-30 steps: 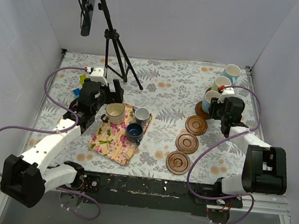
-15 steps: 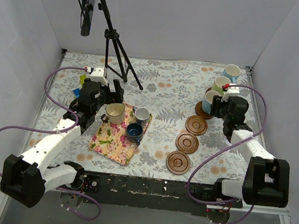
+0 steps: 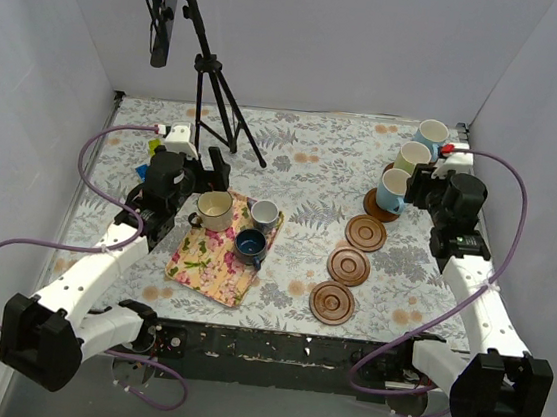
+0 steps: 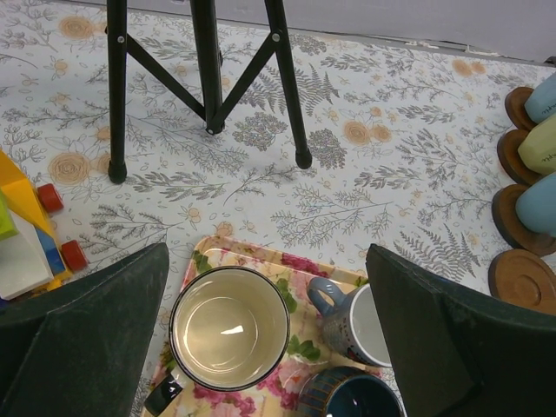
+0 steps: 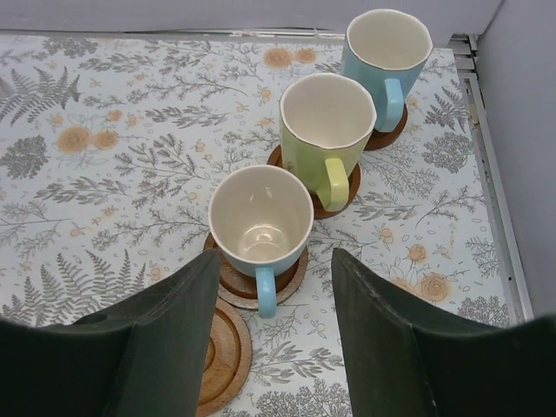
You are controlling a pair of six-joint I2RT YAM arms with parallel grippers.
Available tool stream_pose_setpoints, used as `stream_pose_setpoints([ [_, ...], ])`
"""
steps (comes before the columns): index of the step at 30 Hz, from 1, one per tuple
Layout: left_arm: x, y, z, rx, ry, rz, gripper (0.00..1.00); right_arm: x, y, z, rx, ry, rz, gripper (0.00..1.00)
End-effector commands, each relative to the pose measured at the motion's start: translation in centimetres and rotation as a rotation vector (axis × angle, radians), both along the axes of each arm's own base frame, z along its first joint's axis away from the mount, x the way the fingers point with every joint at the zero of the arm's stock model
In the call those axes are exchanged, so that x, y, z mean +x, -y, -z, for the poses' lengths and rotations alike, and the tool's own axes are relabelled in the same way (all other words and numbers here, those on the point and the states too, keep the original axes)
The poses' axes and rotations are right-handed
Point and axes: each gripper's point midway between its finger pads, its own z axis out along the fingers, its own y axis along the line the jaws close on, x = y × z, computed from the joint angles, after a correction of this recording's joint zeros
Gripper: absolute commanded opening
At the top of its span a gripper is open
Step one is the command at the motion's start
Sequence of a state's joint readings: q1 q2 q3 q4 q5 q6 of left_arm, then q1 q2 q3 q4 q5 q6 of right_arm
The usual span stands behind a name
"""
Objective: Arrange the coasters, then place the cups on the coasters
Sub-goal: Pick up the cup from the tray.
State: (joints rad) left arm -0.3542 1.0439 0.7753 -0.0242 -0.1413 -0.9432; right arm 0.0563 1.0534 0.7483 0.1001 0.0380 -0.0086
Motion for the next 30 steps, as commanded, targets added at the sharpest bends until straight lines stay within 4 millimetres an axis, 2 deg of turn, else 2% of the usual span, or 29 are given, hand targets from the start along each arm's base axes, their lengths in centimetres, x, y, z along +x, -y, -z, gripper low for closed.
stream_pose_setpoints([
  [1,-0.3,-0.4,-1.7,-0.035,0.03,-0.017,0.98,-0.9,-0.6,-3.0,0.048,-0.015,-0.017,0.62],
  [2,-0.4,-0.4,-1.8,-0.044,0.031,-0.019,0.98,-1.2,-1.4,-3.2,0.063,-0.031,-0.061,0.62],
  [7,-1.2,-0.5,-1.2,-0.081,-0.007,-0.032,0.98,-2.0,-2.3,-5.5,0.08,-0.052,-0.108,0.62],
  [10,-1.9,-0.9,-0.4,-0.095,-0.05,-0.058,0.98,-2.5,-2.4,-6.7,0.08,-0.045,-0.115,0.62],
  [13,-2.6,-1.6,1.3,-0.091,-0.126,-0.09,0.98,-3.0,-3.0,-7.5,0.088,-0.044,-0.153,0.62],
  [21,-4.1,-4.7,7.6,-0.04,-0.368,-0.179,0.98,-3.3,-4.2,-6.7,0.115,-0.083,-0.217,0.59],
  [24,-3.8,-4.7,8.3,-0.03,-0.396,-0.152,0.98,-3.3,-4.4,-6.6,0.121,-0.084,-0.226,0.59],
  [30,-2.5,-3.0,8.8,-0.015,-0.408,-0.053,0.88,-3.5,-4.7,-5.7,0.129,-0.104,-0.24,0.59],
])
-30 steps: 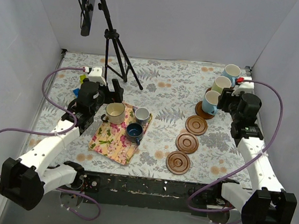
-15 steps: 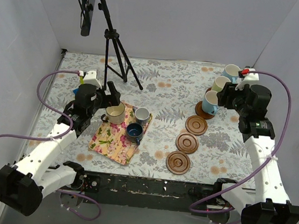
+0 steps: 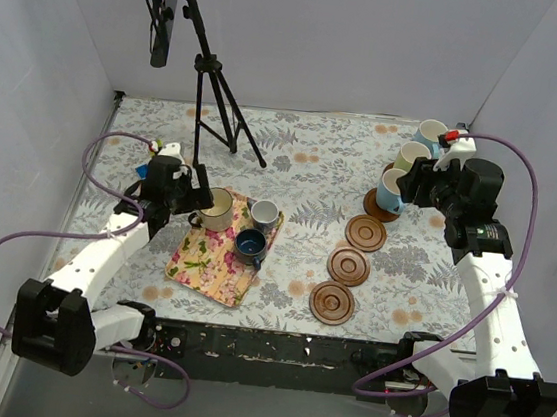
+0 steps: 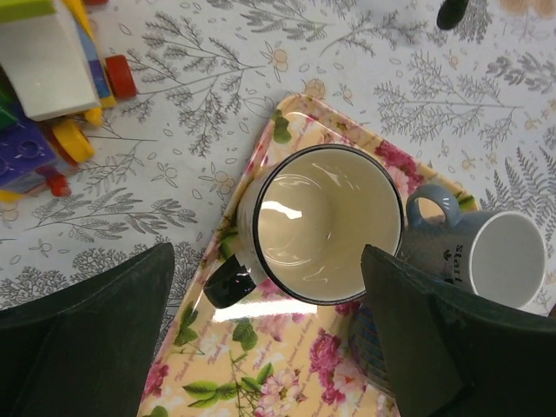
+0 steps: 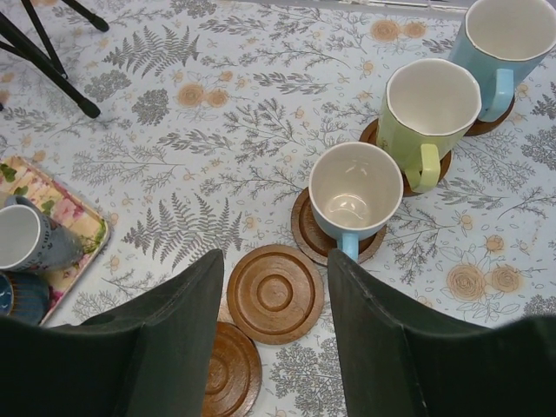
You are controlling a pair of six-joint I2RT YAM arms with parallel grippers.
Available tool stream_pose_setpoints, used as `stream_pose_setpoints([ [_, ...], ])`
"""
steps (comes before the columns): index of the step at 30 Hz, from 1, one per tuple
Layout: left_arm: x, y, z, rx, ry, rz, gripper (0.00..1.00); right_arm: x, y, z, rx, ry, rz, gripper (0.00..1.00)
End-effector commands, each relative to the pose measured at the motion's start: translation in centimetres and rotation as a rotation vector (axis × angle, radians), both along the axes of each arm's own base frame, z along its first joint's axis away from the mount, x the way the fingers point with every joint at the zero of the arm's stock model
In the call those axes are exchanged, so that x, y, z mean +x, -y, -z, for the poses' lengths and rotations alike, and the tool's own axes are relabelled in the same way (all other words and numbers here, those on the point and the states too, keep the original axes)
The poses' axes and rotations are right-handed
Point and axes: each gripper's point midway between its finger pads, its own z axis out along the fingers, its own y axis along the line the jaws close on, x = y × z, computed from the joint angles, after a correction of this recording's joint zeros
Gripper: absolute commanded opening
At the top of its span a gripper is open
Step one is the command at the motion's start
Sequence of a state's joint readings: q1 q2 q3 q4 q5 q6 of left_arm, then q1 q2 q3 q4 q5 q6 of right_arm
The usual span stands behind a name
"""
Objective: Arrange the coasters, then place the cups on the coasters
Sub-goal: Pick up the cup from the tray.
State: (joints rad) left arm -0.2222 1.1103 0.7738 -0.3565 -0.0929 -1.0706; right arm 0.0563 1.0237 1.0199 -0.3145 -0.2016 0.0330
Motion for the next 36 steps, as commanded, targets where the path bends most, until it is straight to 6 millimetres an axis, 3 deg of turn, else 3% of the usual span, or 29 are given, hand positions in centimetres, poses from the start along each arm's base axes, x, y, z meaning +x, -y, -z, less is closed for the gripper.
stream_pose_setpoints([
  [1,0.7,1.5,0.0,-0.012,-0.007,0.097,0.87,0.0,-0.5,-0.8,0.024,0.019,-0.024,0.59],
  [11,3.3,1.7,2.2,0.037,-0.078,0.115,0.77,-0.2,-1.0,0.5,0.033,-0.011,-0.046,0.58],
  [14,3.8,1.7,2.7,0.054,-0.096,0.116,0.68,-0.3,-0.9,0.6,0.032,-0.012,-0.046,0.58],
  [27,3.0,1.7,3.0,0.047,-0.11,0.123,0.28,-0.4,-1.1,1.7,0.033,-0.038,-0.054,0.57],
  [36,1.3,1.2,3.2,0.02,-0.164,0.059,0.15,-0.4,-1.1,2.0,0.037,-0.044,-0.057,0.57],
])
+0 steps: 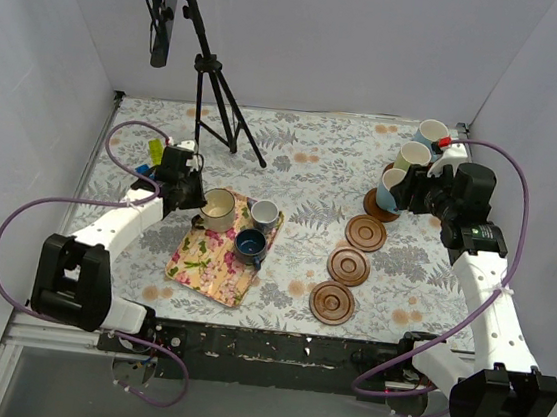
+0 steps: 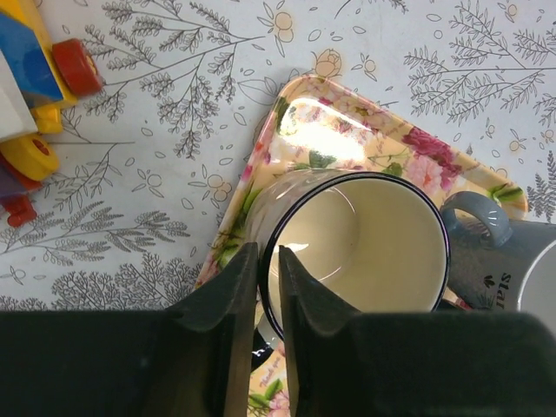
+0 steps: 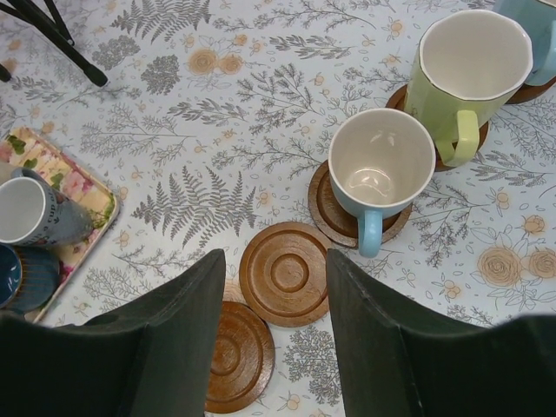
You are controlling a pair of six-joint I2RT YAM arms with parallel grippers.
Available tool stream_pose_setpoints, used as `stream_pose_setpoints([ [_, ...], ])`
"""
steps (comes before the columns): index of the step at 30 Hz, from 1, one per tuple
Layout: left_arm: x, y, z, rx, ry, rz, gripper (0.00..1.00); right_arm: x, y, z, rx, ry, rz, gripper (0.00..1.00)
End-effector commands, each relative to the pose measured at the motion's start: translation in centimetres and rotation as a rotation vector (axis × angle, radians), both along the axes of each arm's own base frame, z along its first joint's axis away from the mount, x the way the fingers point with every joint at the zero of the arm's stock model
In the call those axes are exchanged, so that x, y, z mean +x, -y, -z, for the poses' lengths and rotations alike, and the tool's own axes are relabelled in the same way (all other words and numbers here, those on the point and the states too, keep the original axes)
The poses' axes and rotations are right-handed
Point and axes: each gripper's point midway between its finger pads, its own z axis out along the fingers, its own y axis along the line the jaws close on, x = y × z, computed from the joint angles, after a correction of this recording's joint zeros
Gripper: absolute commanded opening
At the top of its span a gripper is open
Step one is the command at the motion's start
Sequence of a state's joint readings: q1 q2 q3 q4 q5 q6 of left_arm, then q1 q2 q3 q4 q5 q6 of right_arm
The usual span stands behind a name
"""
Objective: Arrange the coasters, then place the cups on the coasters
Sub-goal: Pick up the cup from the tray.
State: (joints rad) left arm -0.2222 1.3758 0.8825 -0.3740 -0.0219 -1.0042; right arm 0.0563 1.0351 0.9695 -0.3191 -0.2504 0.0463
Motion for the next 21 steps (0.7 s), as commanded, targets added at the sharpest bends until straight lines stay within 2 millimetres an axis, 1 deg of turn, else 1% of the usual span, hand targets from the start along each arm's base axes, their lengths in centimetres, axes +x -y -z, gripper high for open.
stream_pose_setpoints([
  [1,-1.1,-0.3,-1.2,-0.022,0.0,-0.045,0.13,0.2,-0.3,-0.5,0.011,0.026,-0.016,0.57],
  [4,-1.6,-0.4,-1.5,-0.038,-0.01,-0.066,0.11,0.2,-0.4,-0.5,0.015,0.024,-0.019,0.57],
  [6,-1.8,0.0,-2.2,-0.06,0.0,-0.055,0.14,0.2,-0.4,-0.5,0.015,0.025,-0.018,0.57],
  [7,-1.9,0.1,-2.5,-0.066,0.007,-0.047,0.2,0.2,-0.4,-0.5,0.016,0.023,-0.017,0.57],
  [8,-1.9,0.1,-2.9,-0.064,0.019,-0.044,0.32,0.2,-0.4,-0.5,0.015,0.024,-0.018,0.57],
  [10,-1.4,-0.3,-3.6,-0.045,0.051,-0.042,0.52,0.2,-0.5,-0.5,0.019,0.024,-0.021,0.57],
  [11,-1.2,-0.3,-3.6,-0.032,0.054,-0.038,0.62,0.1,-0.5,-0.5,0.021,0.022,-0.021,0.57],
  [12,-0.9,-0.4,-3.6,-0.022,0.056,-0.034,0.66,0.1,-0.6,-0.5,0.024,0.021,-0.025,0.57],
  [13,-0.6,-0.4,-3.6,-0.012,0.057,-0.024,0.68,0.1,-0.5,-0.4,0.023,0.02,-0.024,0.57],
  [16,0.2,-0.3,-2.1,0.019,0.005,-0.004,0.67,-0.1,-0.5,-0.4,0.02,0.018,-0.023,0.57],
  [21,1.0,-0.4,-0.8,0.056,-0.032,0.023,0.55,-0.2,-0.3,-0.4,0.011,0.019,-0.018,0.57],
])
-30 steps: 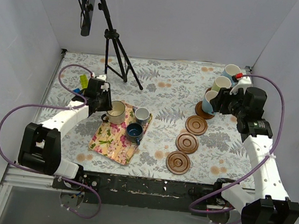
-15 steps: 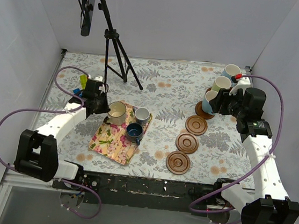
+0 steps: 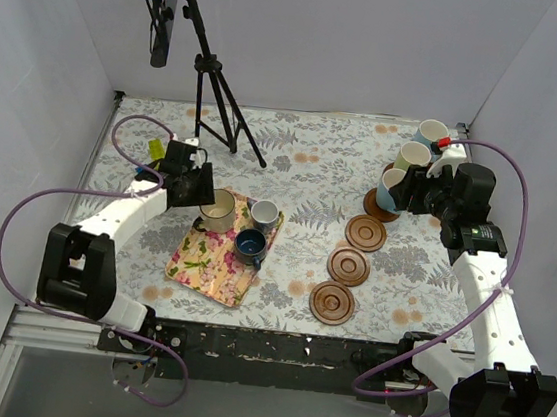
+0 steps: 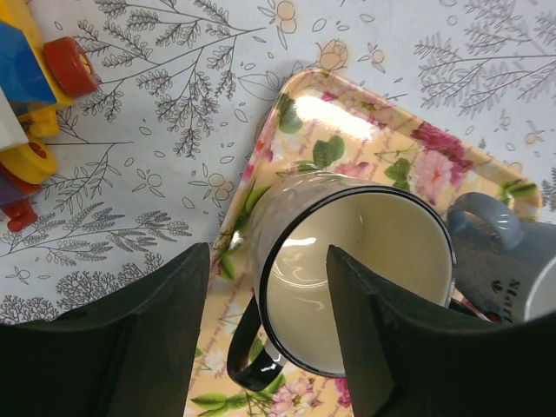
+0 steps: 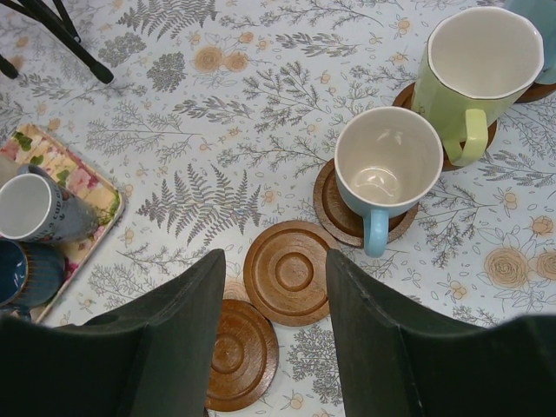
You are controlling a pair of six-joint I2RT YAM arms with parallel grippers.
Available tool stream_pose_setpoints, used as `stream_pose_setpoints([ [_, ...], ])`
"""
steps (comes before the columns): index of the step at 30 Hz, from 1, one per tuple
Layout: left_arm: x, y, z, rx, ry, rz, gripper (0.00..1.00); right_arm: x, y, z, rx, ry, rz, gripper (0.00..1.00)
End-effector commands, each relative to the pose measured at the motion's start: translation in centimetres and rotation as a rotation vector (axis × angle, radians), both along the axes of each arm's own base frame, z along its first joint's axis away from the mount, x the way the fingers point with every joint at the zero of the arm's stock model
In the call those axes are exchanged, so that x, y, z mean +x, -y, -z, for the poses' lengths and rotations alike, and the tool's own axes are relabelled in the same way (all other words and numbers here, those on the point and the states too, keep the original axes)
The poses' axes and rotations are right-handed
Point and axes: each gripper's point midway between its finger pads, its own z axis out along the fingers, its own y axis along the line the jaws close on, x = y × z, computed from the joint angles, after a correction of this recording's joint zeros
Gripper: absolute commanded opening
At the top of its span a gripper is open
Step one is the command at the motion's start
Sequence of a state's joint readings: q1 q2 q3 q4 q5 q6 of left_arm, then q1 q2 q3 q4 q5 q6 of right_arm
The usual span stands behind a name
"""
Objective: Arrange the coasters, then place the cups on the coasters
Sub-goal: Pick up the cup from the tray.
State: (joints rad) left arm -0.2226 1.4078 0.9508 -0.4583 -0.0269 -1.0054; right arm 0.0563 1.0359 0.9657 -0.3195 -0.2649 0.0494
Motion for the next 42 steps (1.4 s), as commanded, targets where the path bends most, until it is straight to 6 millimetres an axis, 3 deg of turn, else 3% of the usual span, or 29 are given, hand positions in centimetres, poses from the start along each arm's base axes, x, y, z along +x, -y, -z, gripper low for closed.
stream_pose_setpoints([
  [1,1.2,-0.2,-0.5,0.041,0.021,0.035,0.53,-0.2,-0.1,-0.5,0.002,0.025,-0.006,0.57],
  [5,1.4,0.3,-0.3,0.019,0.023,0.046,0.26,-0.2,-0.1,-0.3,0.006,0.018,-0.009,0.57],
  [15,-1.0,-1.3,-0.4,0.018,0.003,-0.092,0.03,-0.1,-0.2,-0.1,0.007,0.017,-0.013,0.57],
  [21,-2.8,-0.8,-0.6,-0.056,-0.024,-0.148,0.02,-0.1,-0.4,0.0,0.016,0.013,-0.018,0.57],
  [23,-2.9,-0.7,-0.9,-0.065,-0.026,-0.166,0.03,-0.1,-0.4,0.2,0.016,0.007,-0.017,0.57],
  [30,-2.6,-0.6,-2.5,-0.077,-0.002,-0.178,0.25,-0.1,-0.6,0.5,0.025,-0.005,-0.019,0.56],
  [37,-2.0,-0.1,-2.9,-0.037,0.02,-0.067,0.55,-0.3,-0.6,0.4,0.022,-0.004,-0.022,0.56],
  [42,-1.1,0.7,-2.3,-0.012,0.001,0.043,0.56,-0.6,-0.5,1.0,0.016,-0.018,-0.02,0.56],
])
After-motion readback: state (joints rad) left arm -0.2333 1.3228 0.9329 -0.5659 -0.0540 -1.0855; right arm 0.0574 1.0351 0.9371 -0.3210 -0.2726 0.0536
